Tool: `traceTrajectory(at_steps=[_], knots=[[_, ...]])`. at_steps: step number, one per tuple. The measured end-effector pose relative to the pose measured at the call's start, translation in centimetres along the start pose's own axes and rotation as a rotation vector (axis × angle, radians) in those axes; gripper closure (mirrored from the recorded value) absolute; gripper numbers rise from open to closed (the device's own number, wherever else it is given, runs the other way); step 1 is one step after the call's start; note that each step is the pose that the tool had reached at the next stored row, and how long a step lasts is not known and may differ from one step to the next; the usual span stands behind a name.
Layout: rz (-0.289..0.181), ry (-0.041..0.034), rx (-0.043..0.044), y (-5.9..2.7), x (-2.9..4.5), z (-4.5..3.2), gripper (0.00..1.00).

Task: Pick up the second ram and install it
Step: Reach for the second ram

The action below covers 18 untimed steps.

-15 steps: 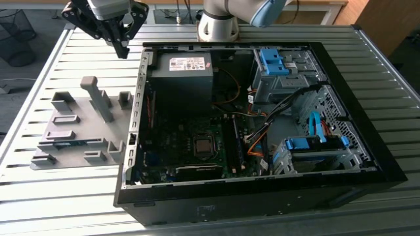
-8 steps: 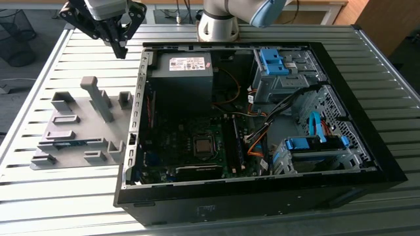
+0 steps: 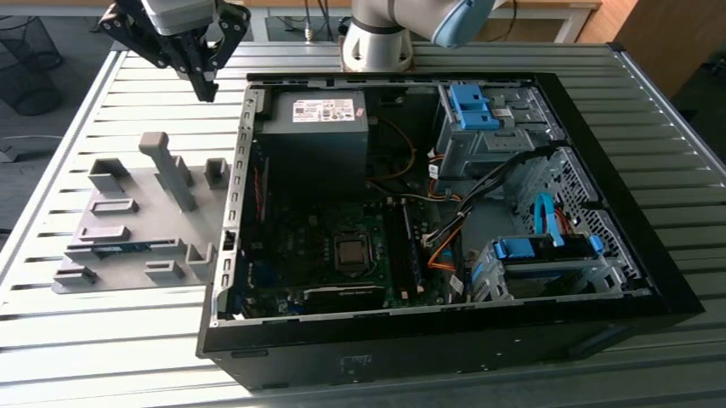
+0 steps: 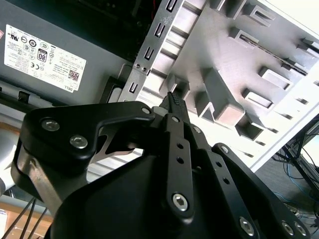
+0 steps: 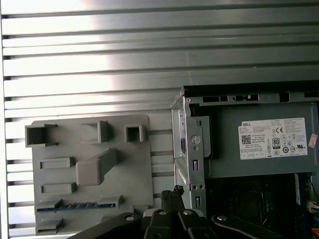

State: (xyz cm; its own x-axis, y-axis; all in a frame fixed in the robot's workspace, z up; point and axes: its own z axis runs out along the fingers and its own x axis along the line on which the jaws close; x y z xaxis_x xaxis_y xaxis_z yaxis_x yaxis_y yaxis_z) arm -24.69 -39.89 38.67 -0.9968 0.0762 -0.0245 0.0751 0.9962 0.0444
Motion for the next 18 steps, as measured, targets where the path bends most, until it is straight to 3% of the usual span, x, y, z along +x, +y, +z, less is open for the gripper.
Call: traceTrajectory(at_steps=[18], knots=[[0.0,0.0001,0.0001,-0.06,0.78,0.0,0.89]])
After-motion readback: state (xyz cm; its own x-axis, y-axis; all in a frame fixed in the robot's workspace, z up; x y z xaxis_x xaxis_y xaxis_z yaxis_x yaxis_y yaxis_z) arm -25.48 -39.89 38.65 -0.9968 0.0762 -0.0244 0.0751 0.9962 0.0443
